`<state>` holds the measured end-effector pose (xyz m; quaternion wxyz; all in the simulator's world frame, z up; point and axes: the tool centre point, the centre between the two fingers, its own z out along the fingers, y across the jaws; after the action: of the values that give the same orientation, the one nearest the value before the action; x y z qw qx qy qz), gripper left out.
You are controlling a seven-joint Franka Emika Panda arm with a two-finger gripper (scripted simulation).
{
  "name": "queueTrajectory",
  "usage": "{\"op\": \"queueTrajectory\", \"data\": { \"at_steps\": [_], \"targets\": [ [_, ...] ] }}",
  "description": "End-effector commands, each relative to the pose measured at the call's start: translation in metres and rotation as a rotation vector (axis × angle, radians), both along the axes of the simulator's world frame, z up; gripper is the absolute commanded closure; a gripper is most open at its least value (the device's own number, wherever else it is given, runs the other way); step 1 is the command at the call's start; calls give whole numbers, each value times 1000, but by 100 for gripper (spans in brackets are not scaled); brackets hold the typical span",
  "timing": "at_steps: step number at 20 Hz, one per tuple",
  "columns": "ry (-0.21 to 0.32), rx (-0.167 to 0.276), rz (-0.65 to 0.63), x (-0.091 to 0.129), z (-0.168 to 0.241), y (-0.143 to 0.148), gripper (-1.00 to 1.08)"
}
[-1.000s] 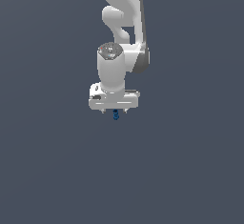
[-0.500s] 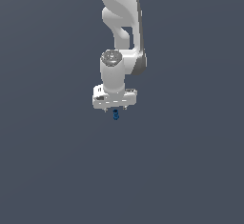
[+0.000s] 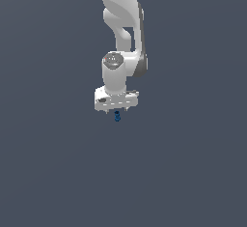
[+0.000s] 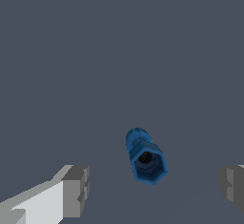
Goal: Pick up the object and move it to a goal position.
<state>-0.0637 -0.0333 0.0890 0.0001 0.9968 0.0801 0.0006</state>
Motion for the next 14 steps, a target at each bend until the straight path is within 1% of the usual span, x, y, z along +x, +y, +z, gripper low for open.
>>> {"op": "queueTrajectory", "data": {
  "at_steps": [1,8,13,14],
  "targets": [
    [1,0,0,-1,-7,0,-92],
    [1,0,2,-2,-39,0,-92],
    [1,0,3,-2,-46,0,-92],
    [1,0,3,-2,-46,0,108]
  ]
}}
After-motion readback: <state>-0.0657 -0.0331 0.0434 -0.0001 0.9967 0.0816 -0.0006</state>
